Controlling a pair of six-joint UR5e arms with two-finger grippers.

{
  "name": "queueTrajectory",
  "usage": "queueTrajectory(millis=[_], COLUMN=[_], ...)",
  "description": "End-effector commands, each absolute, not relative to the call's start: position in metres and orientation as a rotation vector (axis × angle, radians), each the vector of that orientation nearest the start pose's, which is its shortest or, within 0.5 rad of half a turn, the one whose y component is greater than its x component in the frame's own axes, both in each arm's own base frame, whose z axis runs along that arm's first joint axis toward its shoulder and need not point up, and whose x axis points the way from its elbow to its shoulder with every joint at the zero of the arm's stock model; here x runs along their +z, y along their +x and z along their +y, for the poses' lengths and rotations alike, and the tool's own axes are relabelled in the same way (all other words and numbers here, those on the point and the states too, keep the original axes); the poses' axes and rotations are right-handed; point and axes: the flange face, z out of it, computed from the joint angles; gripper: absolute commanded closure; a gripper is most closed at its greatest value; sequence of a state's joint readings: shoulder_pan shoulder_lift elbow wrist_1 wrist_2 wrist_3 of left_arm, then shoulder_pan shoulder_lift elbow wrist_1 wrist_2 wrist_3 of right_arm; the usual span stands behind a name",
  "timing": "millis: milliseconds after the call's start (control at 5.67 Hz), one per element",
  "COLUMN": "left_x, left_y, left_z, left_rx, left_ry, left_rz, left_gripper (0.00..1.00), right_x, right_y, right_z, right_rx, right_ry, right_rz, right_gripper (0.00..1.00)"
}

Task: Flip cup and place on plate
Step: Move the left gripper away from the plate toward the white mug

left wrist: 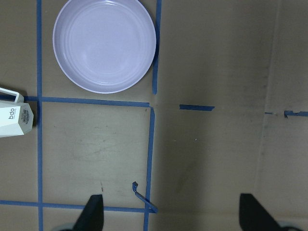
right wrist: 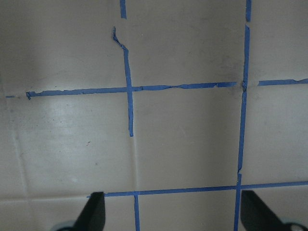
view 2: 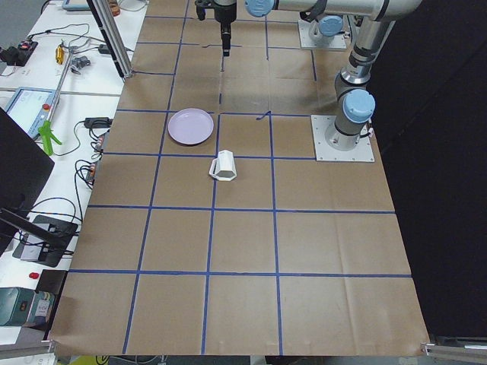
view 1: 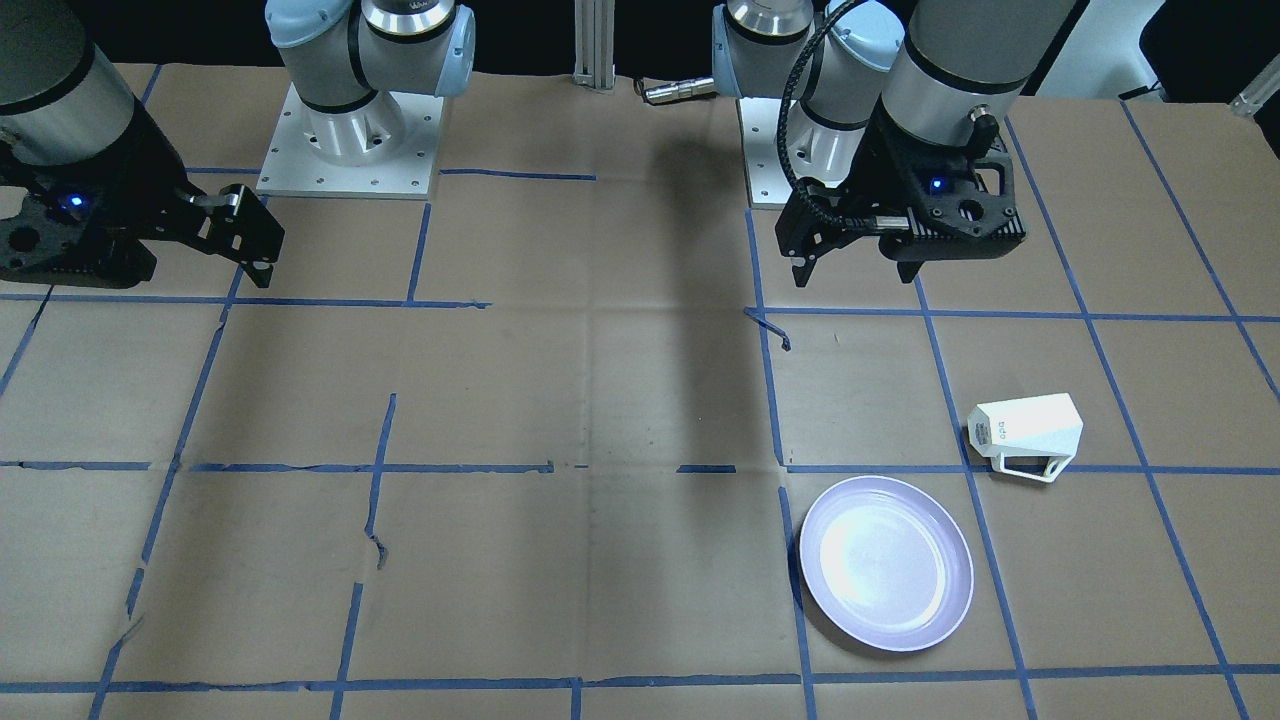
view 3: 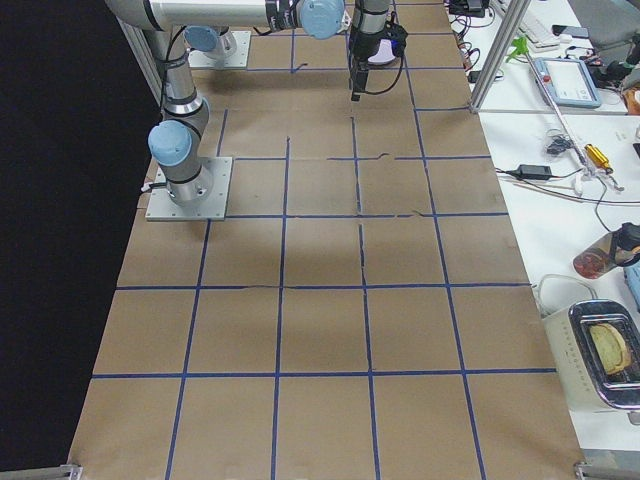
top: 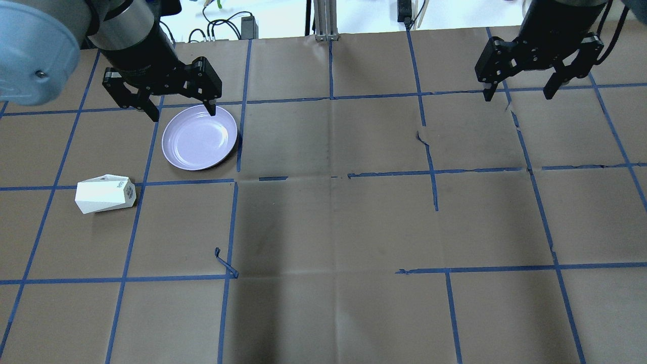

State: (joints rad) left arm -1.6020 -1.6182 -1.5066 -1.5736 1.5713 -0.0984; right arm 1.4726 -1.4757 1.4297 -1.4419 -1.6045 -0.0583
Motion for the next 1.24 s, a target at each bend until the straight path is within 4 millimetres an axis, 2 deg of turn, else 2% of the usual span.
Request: queueTrajectory(millis=[0, 176, 529, 706, 882, 1059], left_x=[0.494, 0.488, 0.488, 0.483, 0.479, 0.469], left_y=[-0.137, -0.097, 0.047, 0.113, 0.191, 0.257], left_z=[-0.514, -0.531, -0.544, -0.542, -0.528, -0.508], left_rx=[-0.019, -0.015, -0.02, -0.007, 0.003, 0.018], left_ry=[-0.118, -0.14, -0.087, -0.008, 0.069, 0.135], left_rz=[3.14, 3.146, 3.146, 3.143, 3.146, 3.155], left_gripper=[0.01, 0.01, 0.01, 0.01, 0.01, 0.01], right_x=[0.496, 0.496, 0.496, 0.496, 0.496, 0.496], right_y=[0.078, 0.078, 0.078, 0.078, 0.078, 0.078], right_z=[-0.533, -0.533, -0.533, -0.533, -0.533, -0.533], right_rx=[0.135, 0.135, 0.135, 0.135, 0.135, 0.135], right_ry=[0.061, 0.061, 0.061, 0.061, 0.061, 0.061], right_rz=[3.165, 3.165, 3.165, 3.165, 3.165, 3.165], right_gripper=[0.0, 0.0, 0.0, 0.0, 0.0, 0.0])
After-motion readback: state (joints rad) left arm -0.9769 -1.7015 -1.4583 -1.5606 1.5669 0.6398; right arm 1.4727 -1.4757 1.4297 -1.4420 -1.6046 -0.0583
